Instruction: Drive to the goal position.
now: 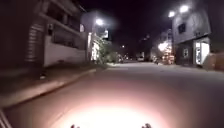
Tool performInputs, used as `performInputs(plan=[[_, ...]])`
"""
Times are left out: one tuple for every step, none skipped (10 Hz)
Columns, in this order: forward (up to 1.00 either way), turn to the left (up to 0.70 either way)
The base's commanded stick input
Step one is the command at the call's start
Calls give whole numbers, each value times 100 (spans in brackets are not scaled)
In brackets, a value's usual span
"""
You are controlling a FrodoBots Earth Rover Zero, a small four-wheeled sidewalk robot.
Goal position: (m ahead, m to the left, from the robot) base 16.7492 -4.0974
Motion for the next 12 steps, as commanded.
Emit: performInputs(plan=[[85,0],[85,0],[85,0],[85,0],[85,0],[85,0],[85,0],[85,0],[85,0],[85,0],[85,0],[85,0]])
